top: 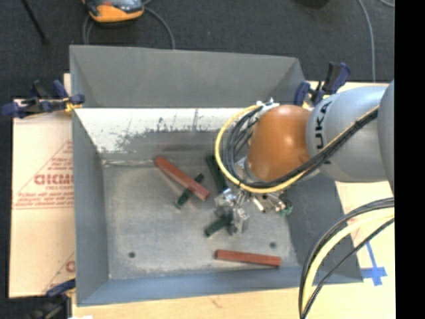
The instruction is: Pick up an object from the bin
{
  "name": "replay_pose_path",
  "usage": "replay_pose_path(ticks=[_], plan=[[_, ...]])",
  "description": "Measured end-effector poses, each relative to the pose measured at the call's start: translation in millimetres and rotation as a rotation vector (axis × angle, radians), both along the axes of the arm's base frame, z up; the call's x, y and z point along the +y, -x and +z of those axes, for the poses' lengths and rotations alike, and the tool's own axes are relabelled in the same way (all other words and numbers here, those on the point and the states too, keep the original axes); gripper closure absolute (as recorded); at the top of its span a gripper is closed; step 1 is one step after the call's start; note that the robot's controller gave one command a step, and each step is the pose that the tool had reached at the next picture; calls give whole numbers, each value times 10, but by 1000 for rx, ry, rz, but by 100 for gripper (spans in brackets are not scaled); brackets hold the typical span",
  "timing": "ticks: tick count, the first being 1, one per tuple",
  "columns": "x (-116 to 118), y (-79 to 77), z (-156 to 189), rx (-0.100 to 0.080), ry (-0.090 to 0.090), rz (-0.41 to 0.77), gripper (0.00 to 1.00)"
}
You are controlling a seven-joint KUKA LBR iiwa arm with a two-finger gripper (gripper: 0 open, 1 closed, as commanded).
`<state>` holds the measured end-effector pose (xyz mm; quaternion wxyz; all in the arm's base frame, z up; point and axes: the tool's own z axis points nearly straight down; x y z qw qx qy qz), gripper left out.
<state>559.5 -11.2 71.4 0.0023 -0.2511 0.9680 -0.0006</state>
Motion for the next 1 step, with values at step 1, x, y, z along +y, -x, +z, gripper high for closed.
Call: replay_pose_path(ticks=[1], plan=[[-244,130,2034,2,1,162,100]])
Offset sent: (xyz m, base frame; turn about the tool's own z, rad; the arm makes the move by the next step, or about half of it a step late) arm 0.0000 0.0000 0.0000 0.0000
